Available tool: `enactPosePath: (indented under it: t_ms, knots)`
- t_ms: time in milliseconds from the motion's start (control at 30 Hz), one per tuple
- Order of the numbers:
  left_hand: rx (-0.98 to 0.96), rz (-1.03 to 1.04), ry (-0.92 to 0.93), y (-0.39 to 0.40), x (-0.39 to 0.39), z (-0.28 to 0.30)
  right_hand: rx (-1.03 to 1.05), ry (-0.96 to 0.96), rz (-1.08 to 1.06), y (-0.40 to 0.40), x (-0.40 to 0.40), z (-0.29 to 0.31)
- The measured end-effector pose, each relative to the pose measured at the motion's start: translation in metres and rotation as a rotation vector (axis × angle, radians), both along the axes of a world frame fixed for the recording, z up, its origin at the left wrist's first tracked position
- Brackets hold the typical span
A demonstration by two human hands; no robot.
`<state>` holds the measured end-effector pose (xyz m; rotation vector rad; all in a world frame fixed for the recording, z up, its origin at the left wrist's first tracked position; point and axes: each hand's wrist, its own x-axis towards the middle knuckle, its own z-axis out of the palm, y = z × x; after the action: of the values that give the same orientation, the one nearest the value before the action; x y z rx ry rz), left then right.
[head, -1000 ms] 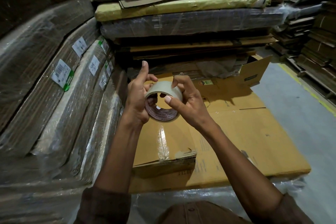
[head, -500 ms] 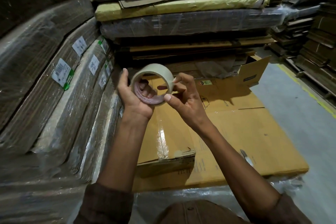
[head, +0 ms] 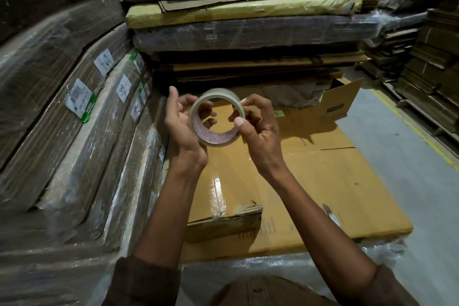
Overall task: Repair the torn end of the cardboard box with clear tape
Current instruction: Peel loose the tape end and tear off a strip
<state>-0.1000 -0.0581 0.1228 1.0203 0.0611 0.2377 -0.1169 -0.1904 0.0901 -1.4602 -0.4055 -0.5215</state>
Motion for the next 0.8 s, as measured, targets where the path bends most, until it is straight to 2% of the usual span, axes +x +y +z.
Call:
enactPosePath:
  t_ms: [167, 267, 400, 567, 800]
  knots:
    - [0.434, -0.276, -0.074, 0.022, 0.004, 0.021, 0.006, 0.033, 0.054, -0.004, -0.003, -0.001]
    - [0.575, -0.313, -0.066, 0.018, 0.004, 0.021, -0.007, 0.030, 0.116, -0.004, -0.005, 0.000]
    - [0.467, -0.243, -0.017, 0.010, 0.006, 0.016, 0.002, 0.029, 0.142, -0.001, -0.008, 0.000]
    - [0.319, -0.287, 0.046, 0.009, 0.009, 0.012, 0.071, 0.068, 0.132, 0.002, -0.008, -0.002]
    - [0.212, -0.292, 0.078, 0.007, 0.014, 0.005, 0.183, 0.120, 0.187, 0.006, -0.006, -0.001]
